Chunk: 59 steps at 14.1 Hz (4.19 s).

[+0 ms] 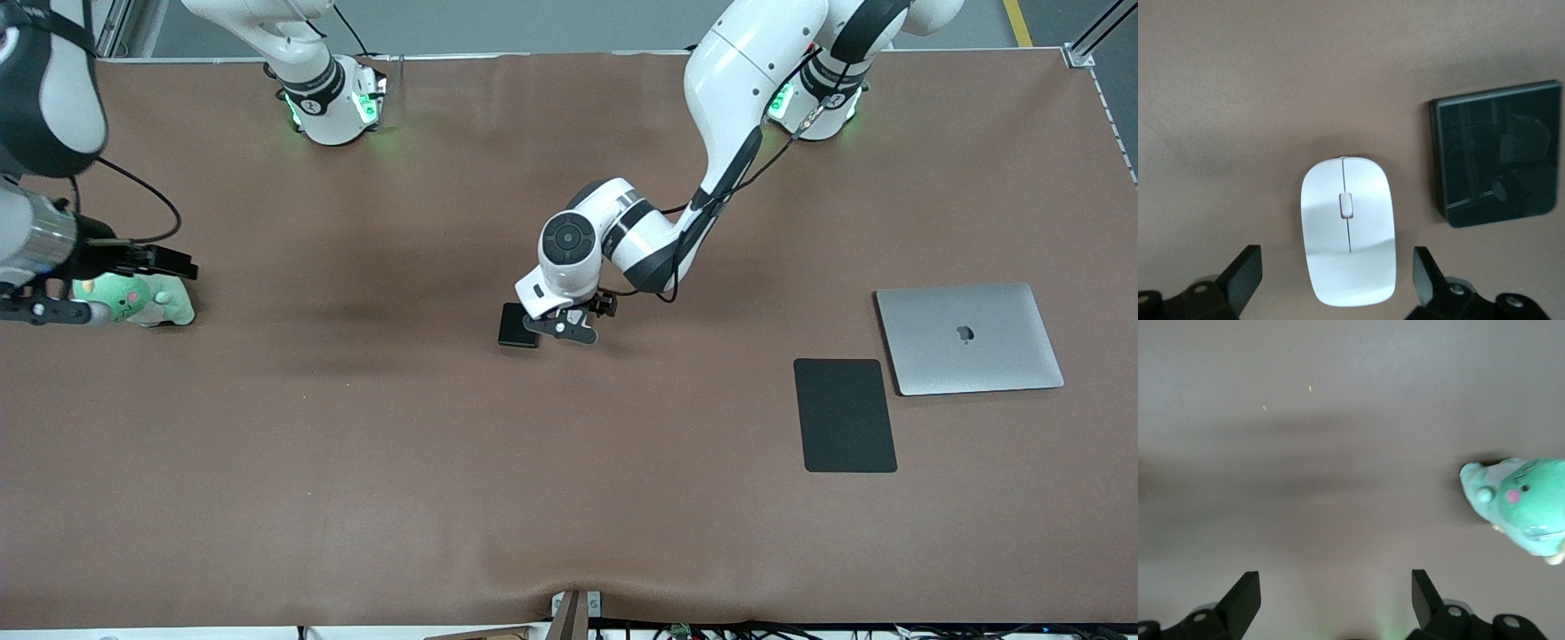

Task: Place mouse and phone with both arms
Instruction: 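Grasp the white mouse with the left gripper while the right gripper reaches the phone, then carry the mouse onto the mouse pad while the right gripper grasps the phone, then release the mouse on the pad while the right gripper carries the phone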

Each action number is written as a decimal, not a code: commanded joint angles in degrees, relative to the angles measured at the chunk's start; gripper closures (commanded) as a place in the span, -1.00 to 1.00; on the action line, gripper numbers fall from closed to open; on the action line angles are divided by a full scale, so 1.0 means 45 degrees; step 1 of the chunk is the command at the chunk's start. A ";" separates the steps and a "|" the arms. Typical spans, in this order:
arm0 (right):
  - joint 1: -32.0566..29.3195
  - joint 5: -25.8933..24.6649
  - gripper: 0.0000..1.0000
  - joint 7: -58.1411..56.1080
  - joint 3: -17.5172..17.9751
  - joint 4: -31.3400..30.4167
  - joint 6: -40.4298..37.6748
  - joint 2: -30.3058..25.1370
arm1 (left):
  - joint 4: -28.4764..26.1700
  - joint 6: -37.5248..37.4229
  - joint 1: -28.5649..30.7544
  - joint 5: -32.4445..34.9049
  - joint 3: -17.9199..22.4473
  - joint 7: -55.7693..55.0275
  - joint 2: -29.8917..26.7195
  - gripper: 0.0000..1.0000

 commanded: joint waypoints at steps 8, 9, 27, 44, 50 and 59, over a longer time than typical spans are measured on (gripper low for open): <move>0.2295 0.0388 -1.00 0.0023 0.0007 -0.0956 0.2654 0.0870 | 0.0194 0.0675 -0.0324 0.0383 0.0093 -0.1786 0.0714 -1.00; 0.2627 0.0388 -1.00 0.0004 0.0007 -0.0937 0.2986 0.1199 | 0.0213 0.0675 -0.0305 0.0364 0.0093 -0.1942 0.0714 -0.68; 0.4971 0.0427 -1.00 0.8438 0.3659 0.2321 0.6778 0.7607 | -0.0060 -0.0942 0.4006 0.0383 0.0738 -0.0895 -0.2311 0.99; 0.6068 0.0271 -1.00 0.8715 0.3659 0.2716 0.7266 0.8683 | -0.1212 -0.0946 0.9206 0.1241 0.0718 0.5829 -0.1710 1.00; 0.6146 0.0135 -1.00 0.8715 0.3640 0.2657 0.7305 0.8761 | -0.1076 0.0438 0.9383 0.1379 0.0718 0.6552 -0.0538 0.86; 0.5815 0.0075 0.67 0.9261 0.3679 0.3027 0.6218 0.8567 | -0.1095 0.0422 0.9442 0.1340 0.0659 0.7198 -0.1256 -1.00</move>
